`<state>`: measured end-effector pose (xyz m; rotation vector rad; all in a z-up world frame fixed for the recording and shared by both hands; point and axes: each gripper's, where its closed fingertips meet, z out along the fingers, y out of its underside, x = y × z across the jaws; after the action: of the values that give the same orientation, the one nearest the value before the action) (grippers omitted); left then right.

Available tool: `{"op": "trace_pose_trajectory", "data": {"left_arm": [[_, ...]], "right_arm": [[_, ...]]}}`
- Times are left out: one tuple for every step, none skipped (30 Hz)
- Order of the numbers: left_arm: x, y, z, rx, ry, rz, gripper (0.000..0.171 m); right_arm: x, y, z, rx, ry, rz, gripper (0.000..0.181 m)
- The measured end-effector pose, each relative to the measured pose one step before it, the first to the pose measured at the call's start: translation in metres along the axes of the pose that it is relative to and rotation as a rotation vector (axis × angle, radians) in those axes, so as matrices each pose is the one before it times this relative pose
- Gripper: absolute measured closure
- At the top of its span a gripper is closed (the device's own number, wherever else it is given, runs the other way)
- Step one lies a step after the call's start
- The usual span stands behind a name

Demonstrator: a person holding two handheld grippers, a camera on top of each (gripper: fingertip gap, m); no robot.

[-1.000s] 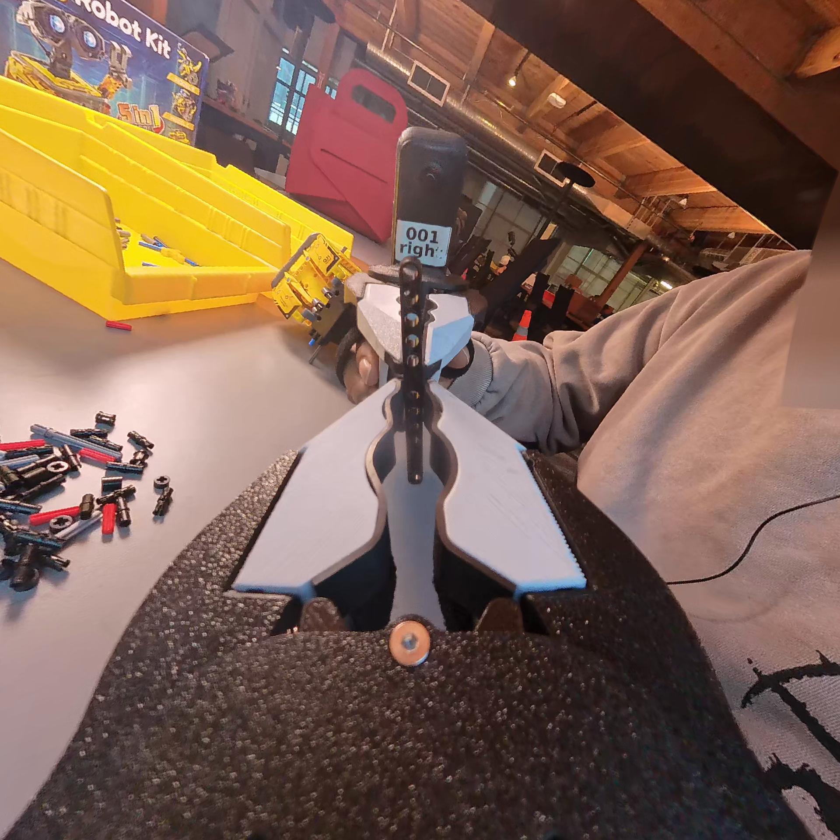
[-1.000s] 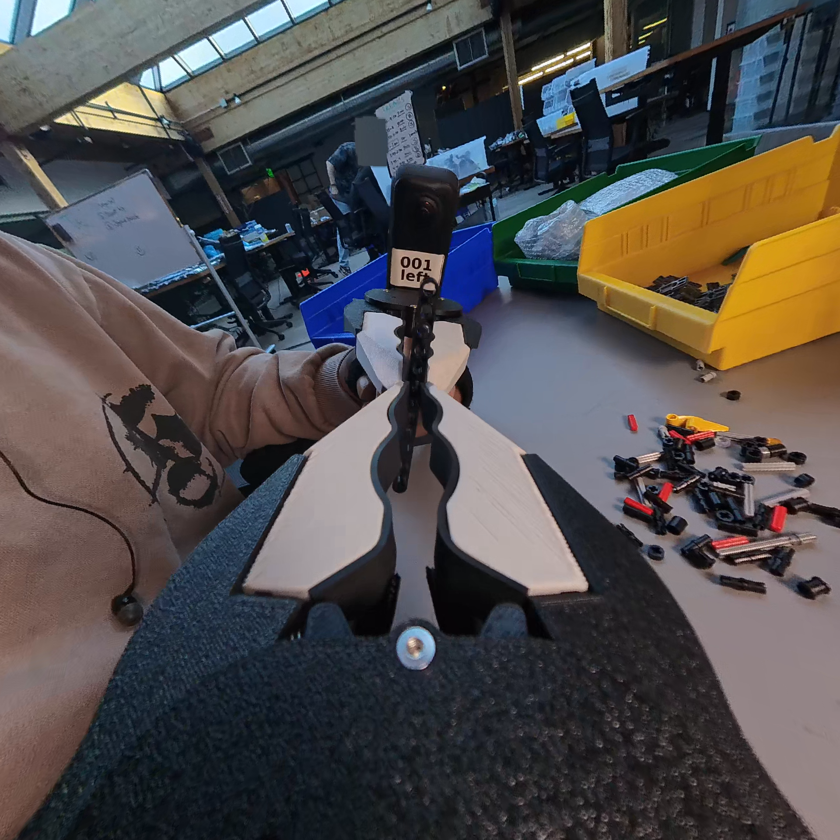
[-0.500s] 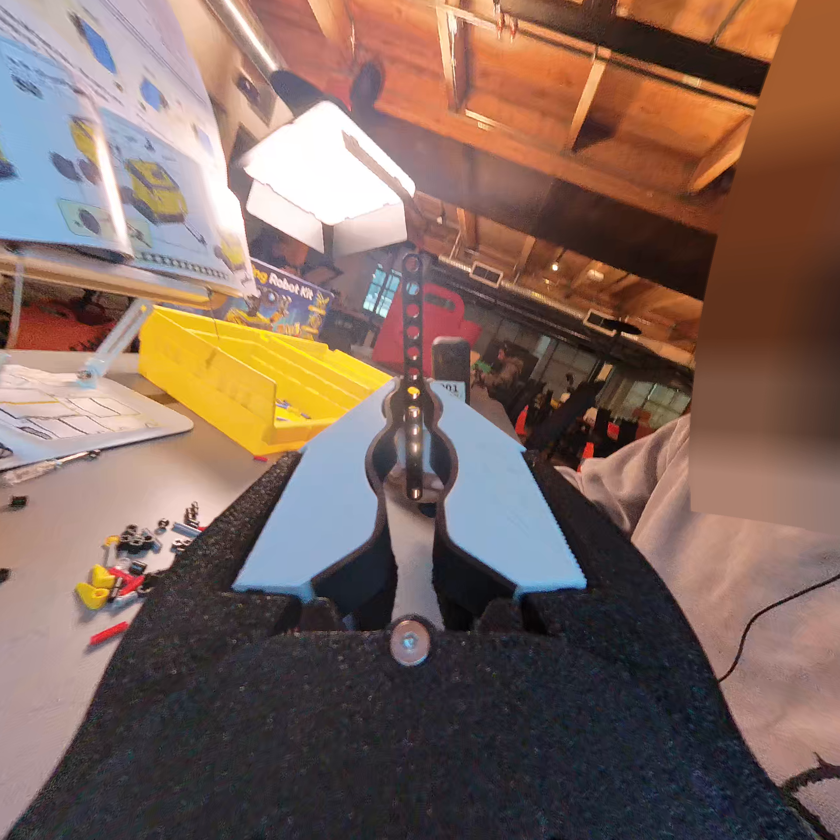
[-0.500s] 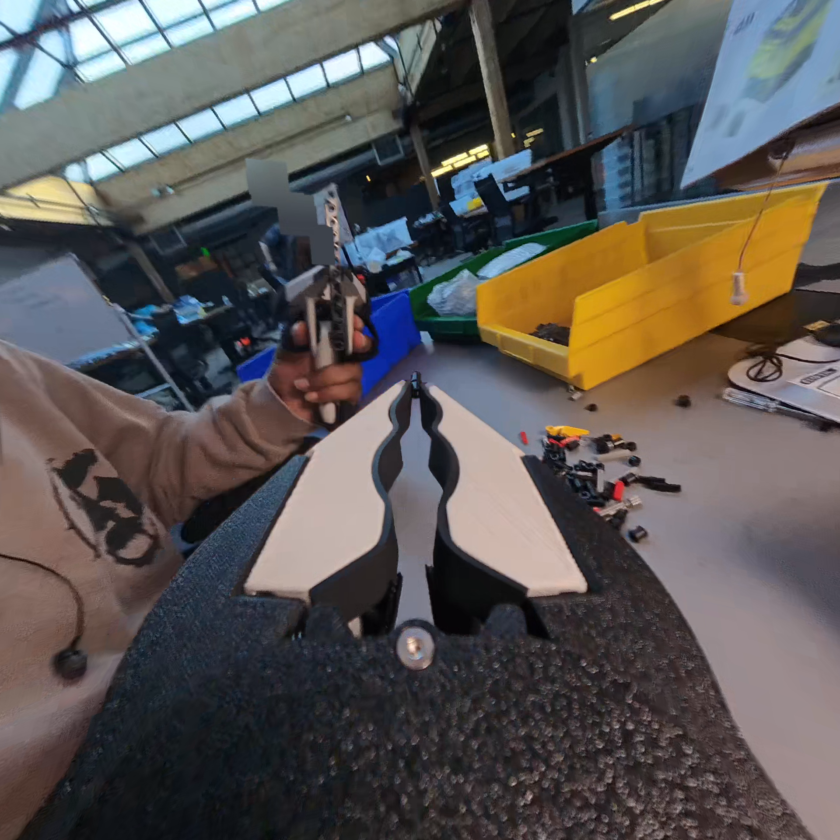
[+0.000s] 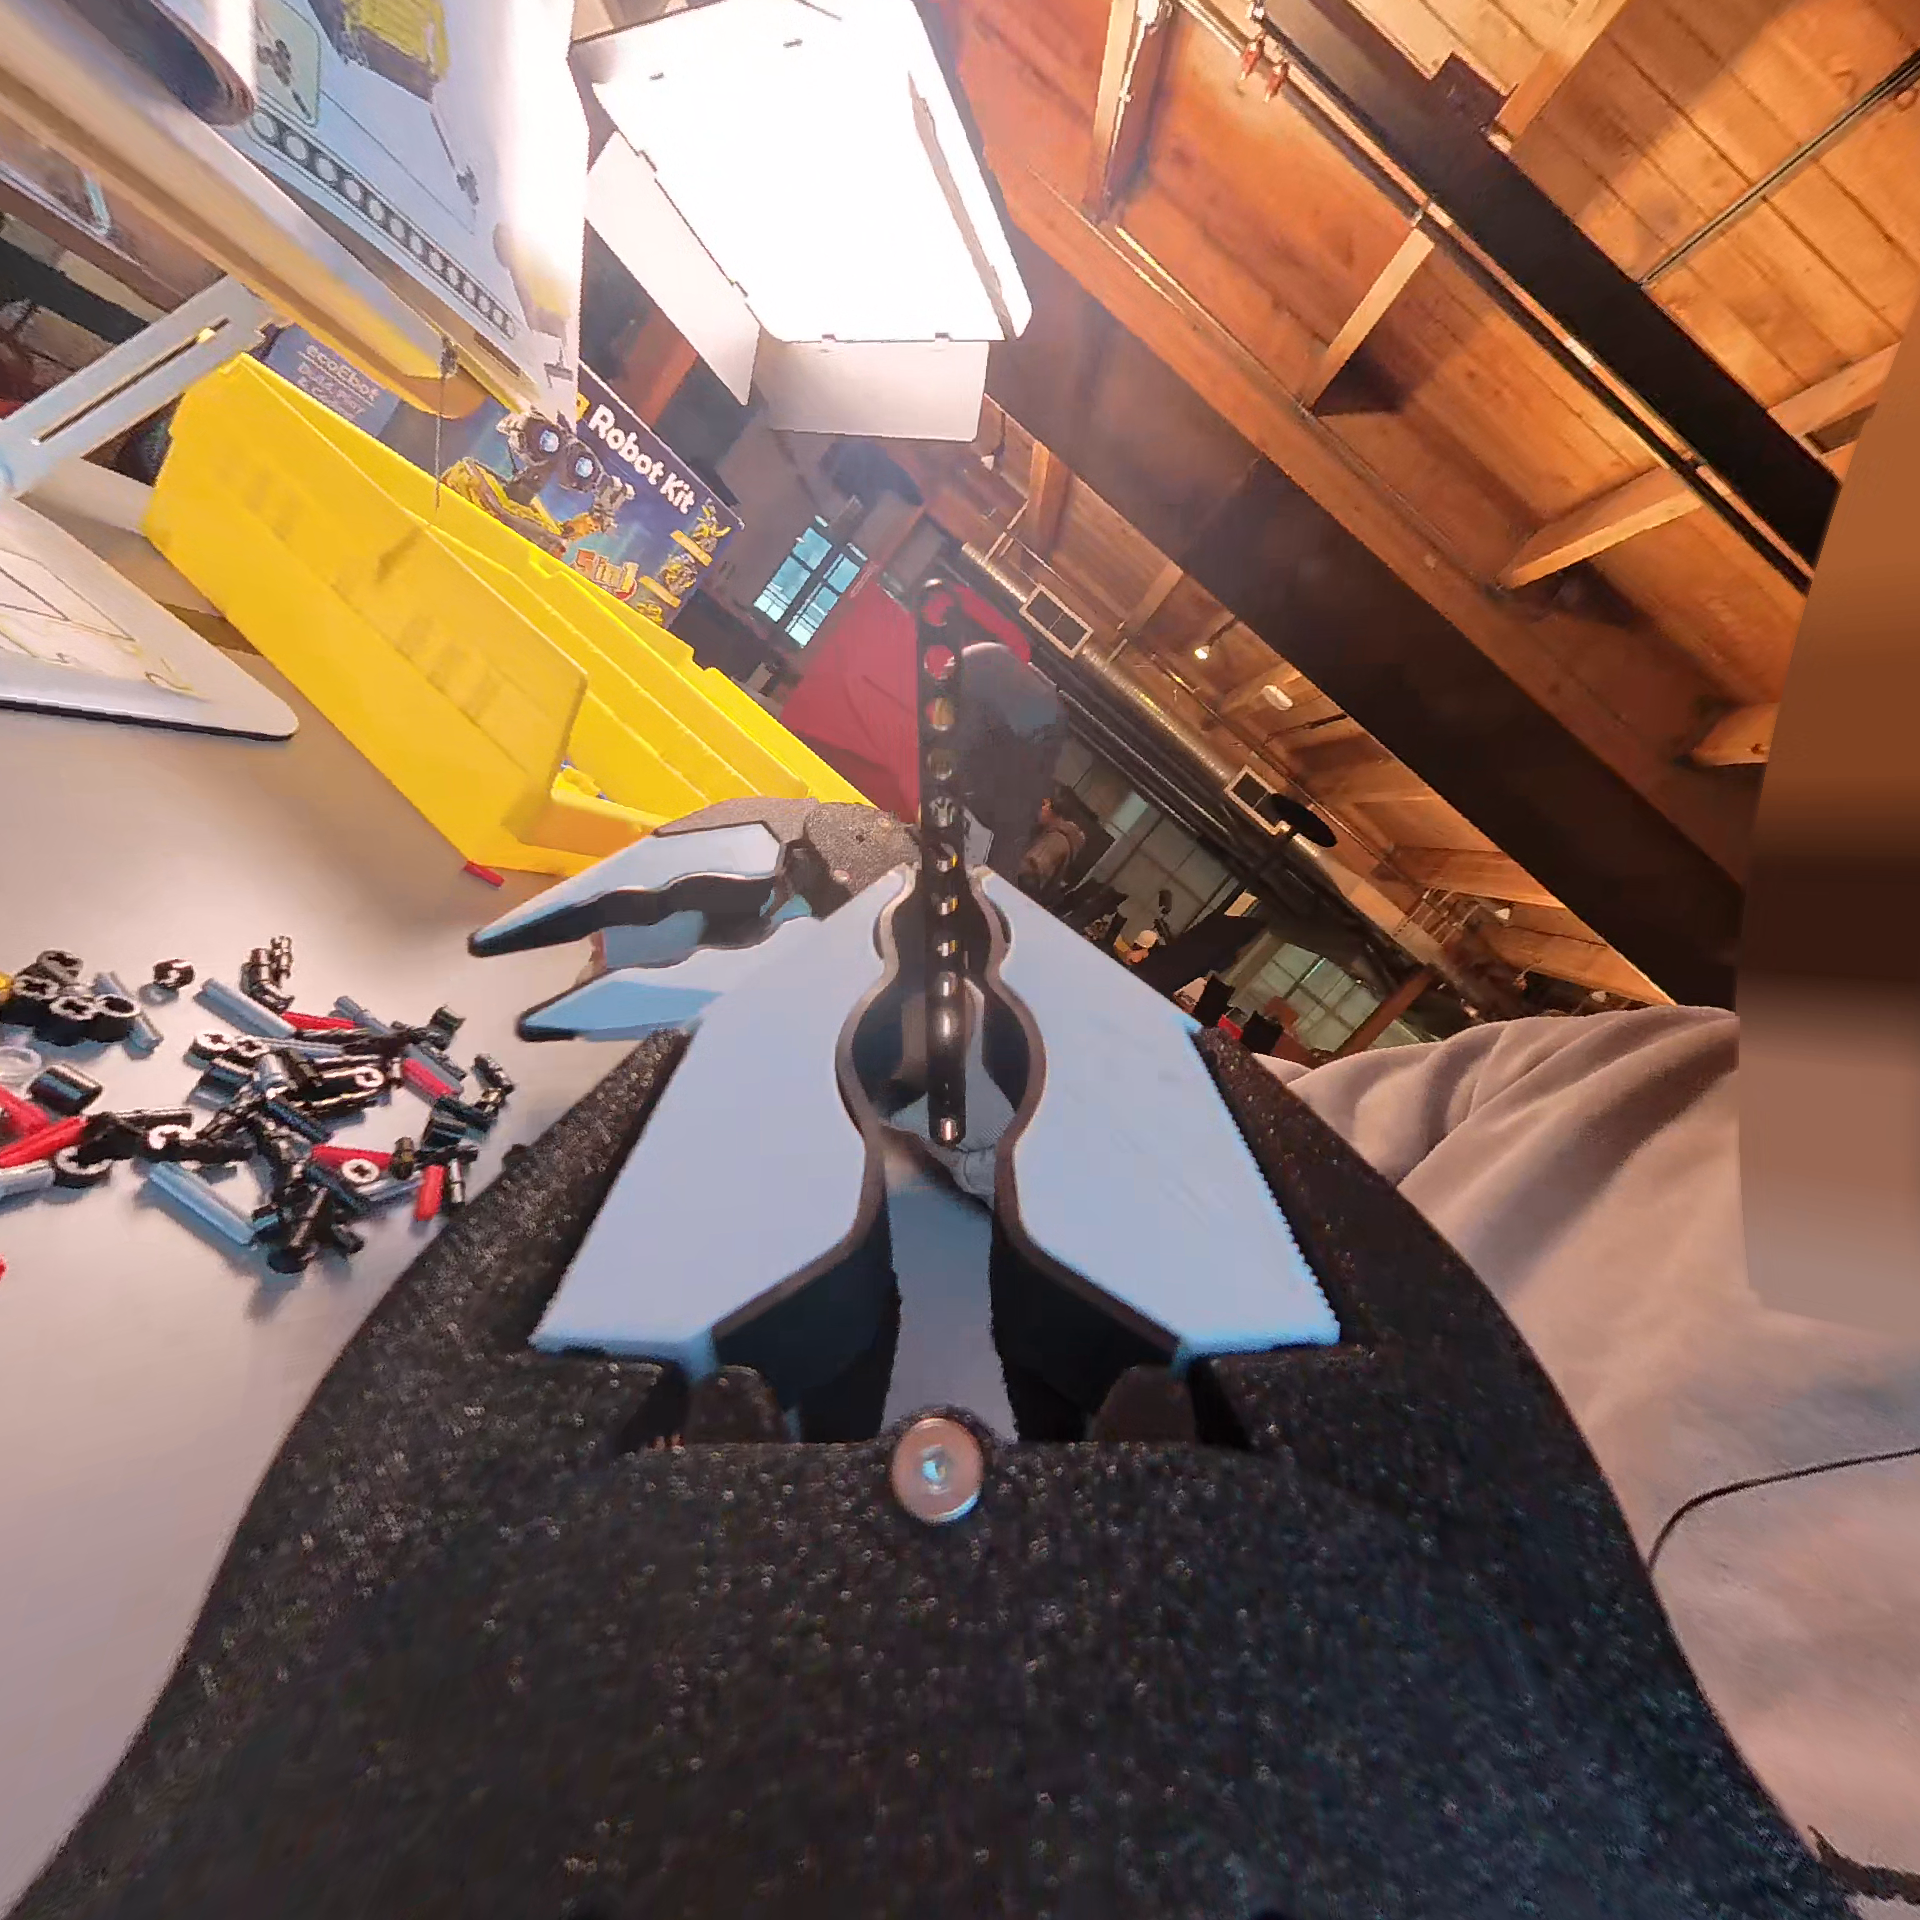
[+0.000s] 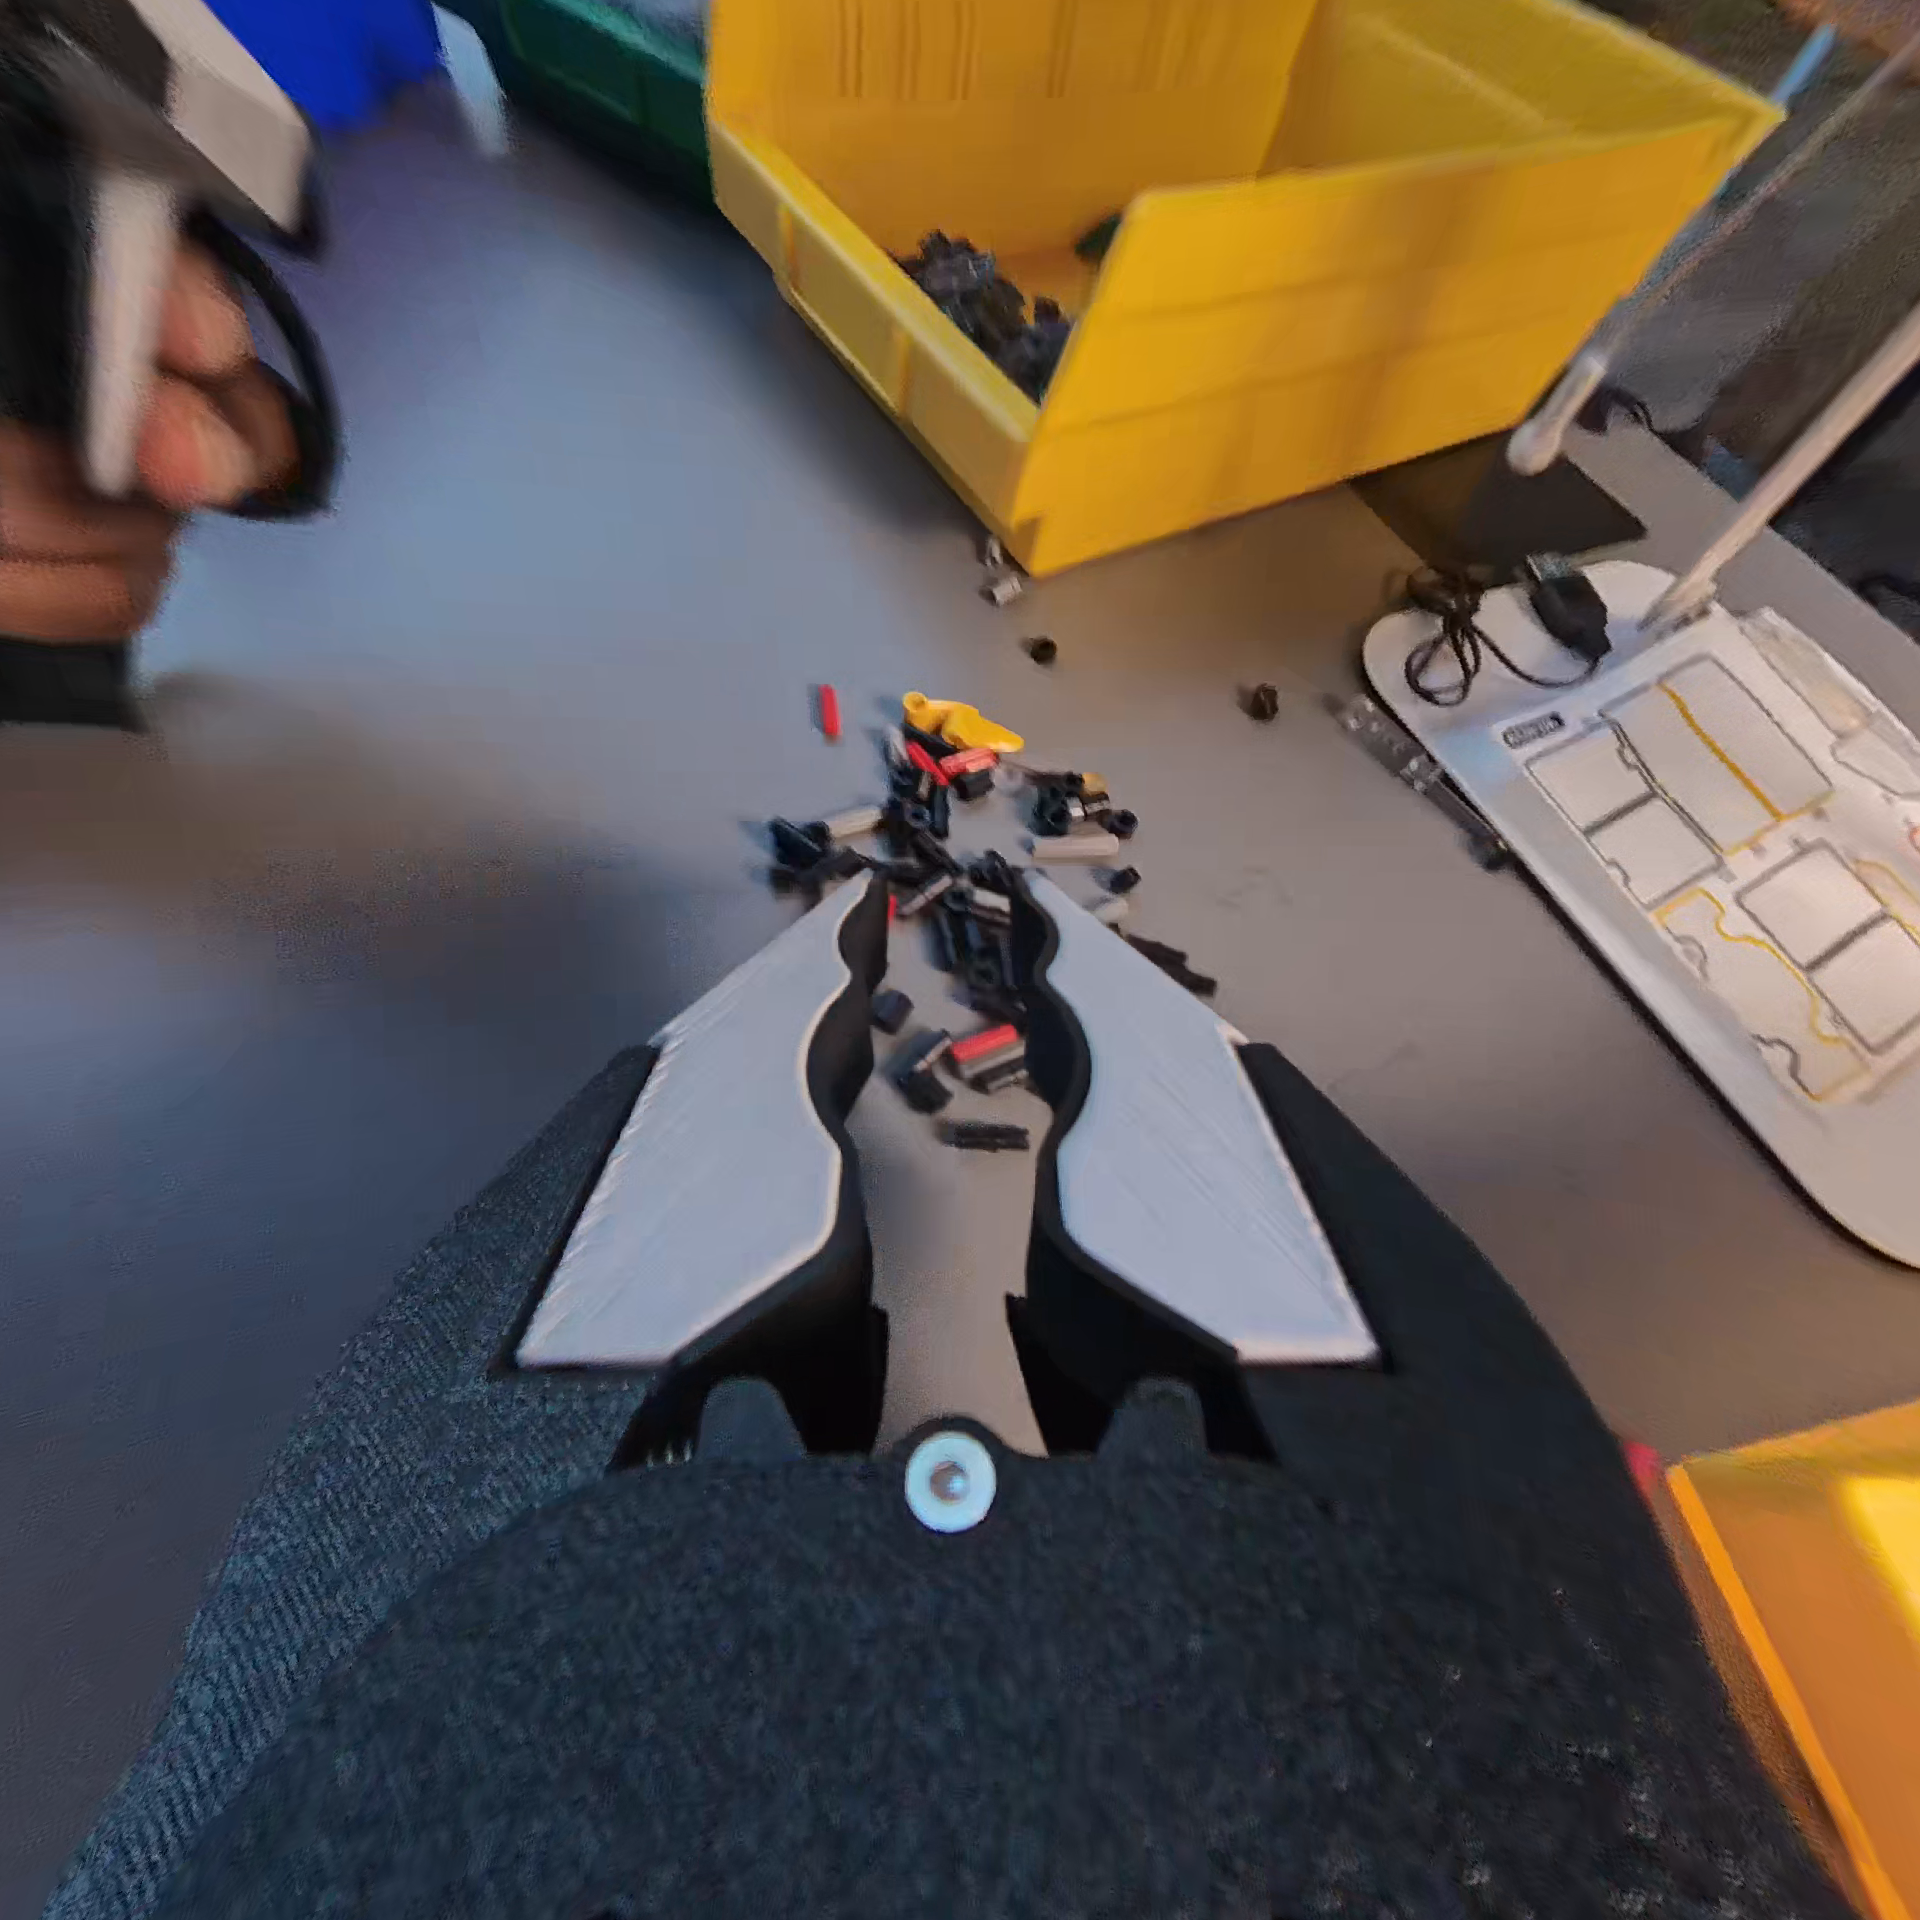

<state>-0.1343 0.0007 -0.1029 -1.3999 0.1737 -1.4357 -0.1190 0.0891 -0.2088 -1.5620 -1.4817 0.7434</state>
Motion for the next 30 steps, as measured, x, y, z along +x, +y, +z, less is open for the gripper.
{"op": "trace_pose_trajectory", "data": {"left_arm": [[0.00264, 0.00006, 0.00079, 0.00203, 0.0155, 0.0034, 0.166], [0.00213, 0.00058, 0.00083, -0.00124, 0.0114, 0.0062, 0.166], [0.00152, 0.00105, 0.00095, -0.00376, 0.0077, 0.0073, 0.165], [0.00116, 0.00131, 0.00098, -0.00401, 0.0063, 0.0063, 0.165], [0.00112, 0.00107, 0.00099, -0.00348, 0.0071, 0.0036, 0.165], [0.00086, 0.00100, 0.00088, -0.00331, 0.0065, 0.0015, 0.165], [0.00064, 0.00090, 0.00073, -0.00273, 0.0040, 0.0034, 0.165], [0.00060, 0.00097, 0.00074, -0.00279, 0.0031, 0.0055, 0.165], [0.00062, 0.00117, 0.00073, -0.00500, 0.0022, 0.0053, 0.165], [0.00001, 0.00121, 0.00064, -0.00548, -0.0013, 0.0050, 0.165], [-0.00027, 0.00094, 0.00059, -0.00405, -0.0028, 0.0033, 0.165], [-0.00024, 0.00095, 0.00042, -0.00359, -0.0015, 0.0014, 0.165], [-0.00022, 0.00086, 0.00046, -0.00349, -0.0016, 0.0016, 0.165], [-0.00026, 0.00073, 0.00024, -0.00327, -0.0024, 0.0030, 0.165], [0.00006, 0.00062, 0.00023, -0.00248, -0.0014, 0.0034, 0.166], [-0.00016, 0.00038, 0.00026, -0.00203, -0.0026, 0.0036, 0.165], [-0.00033, 0.00034, 0.00021, -0.00175, -0.0046, 0.0051, 0.165], [0.00002, 0.00022, 0.00019, -0.00154, -0.0011, 0.0055, 0.166], [0.00024, 0.00017, 0.00012, -0.00096, -0.0001, 0.0033, 0.166], [0.00023, 0.00030, 0.00012, -0.00183, -0.0010, 0.0040, 0.166], [0.00048, -0.00027, 0.00009, -0.00019, -0.0007, 0.0055, 0.166], [0.00092, -0.00084, -0.00018, 0.00215, 0.0001, 0.0096, 0.165], [0.00168, -0.00046, -0.00023, -0.00197, 0.0041, 0.0116, 0.164], [0.00162, 0.00124, 0.00000, -0.01309, 0.0049, 0.0124, 0.162], [0.00075, 0.00331, 0.00060, -0.02537, -0.0012, 0.0153, 0.156], [0.00118, 0.00474, 0.00121, -0.03201, -0.0004, 0.0194, 0.155], [0.00201, 0.00452, 0.00170, -0.02802, 0.0044, 0.0192, 0.157], [0.00156, 0.00353, 0.00194, -0.02078, 0.0026, 0.0137, 0.159], [0.00041, 0.00253, 0.00162, -0.01553, -0.0026, 0.0104, 0.161], [-0.00002, 0.00064, 0.00089, -0.00533, -0.0043, 0.0100, 0.164]], "right_arm": [[-0.01085, -0.01401, -0.00890, 0.0712, -0.0720, 0.0224, 0.158], [-0.01468, -0.01438, -0.00840, 0.0698, -0.0911, 0.0289, 0.157], [-0.01114, -0.01239, -0.00625, 0.0581, -0.0605, 0.0326, 0.156], [-0.01246, -0.00958, -0.00461, 0.0469, -0.0673, 0.0311, 0.153], [-0.01663, -0.00723, -0.00330, 0.0380, -0.0966, 0.0403, 0.153], [-0.01259, -0.00436, -0.00135, 0.0264, -0.0701, 0.0475, 0.152], [-0.01025, -0.00263, -0.00012, 0.0220, -0.0553, 0.0365, 0.152], [-0.00863, -0.00144, 0.00082, 0.0179, -0.0430, 0.0260, 0.153], [-0.00381, 0.00011, 0.00190, 0.0082, -0.0117, 0.0133, 0.156], [-0.00197, 0.00116, 0.00251, 0.0009, -0.0002, 0.0009, 0.160], [-0.00265, 0.00180, 0.00282, -0.0062, -0.0073, -0.0001, 0.162], [-0.00160, 0.00137, 0.00265, -0.0065, -0.0042, 0.0030, 0.163], [0.00009, 0.00057, 0.00205, -0.0027, 0.0053, -0.0002, 0.166], [-0.00019, -0.00048, 0.00119, 0.0046, 0.0027, -0.0035, 0.169], [0.00014, 0.00036, 0.00089, -0.0014, 0.0032, -0.0035, 0.172], [0.00082, 0.00118, 0.00081, -0.0056, 0.0081, -0.0059, 0.173], [0.00003, 0.00103, 0.00074, -0.0038, 0.0038, -0.0073, 0.175], [-0.00049, -0.00001, 0.00040, 0.0022, 0.0025, -0.0043, 0.176], [-0.00011, 0.00010, 0.00031, 0.0000, 0.0038, -0.0030, 0.177], [-0.00038, 0.00022, 0.00012, -0.0027, 0.0006, -0.0031, 0.177], [-0.00021, -0.00027, -0.00041, -0.0011, -0.0003, -0.0055, 0.177], [0.00030, -0.00109, -0.00086, 0.0051, 0.0037, -0.0080, 0.178], [0.00014, -0.00133, -0.00103, 0.0072, 0.0021, -0.0042, 0.179], [-0.00065, -0.00212, -0.00128, 0.0110, -0.0060, 0.0015, 0.179], [-0.00144, -0.00294, -0.00149, 0.0149, -0.0112, 0.0067, 0.179], [0.00008, -0.00243, -0.00135, 0.0084, -0.0014, 0.0046, 0.179], [0.00062, -0.00095, -0.00104, -0.0003, 0.0055, -0.0070, 0.179], [-0.00086, -0.00062, -0.00076, -0.0016, -0.0017, -0.0101, 0.179], [-0.00152, -0.00128, -0.00047, 0.0031, -0.0052, -0.0015, 0.179], [-0.00126, -0.00075, -0.00048, 0.0013, -0.0053, 0.0008, 0.179]]}}
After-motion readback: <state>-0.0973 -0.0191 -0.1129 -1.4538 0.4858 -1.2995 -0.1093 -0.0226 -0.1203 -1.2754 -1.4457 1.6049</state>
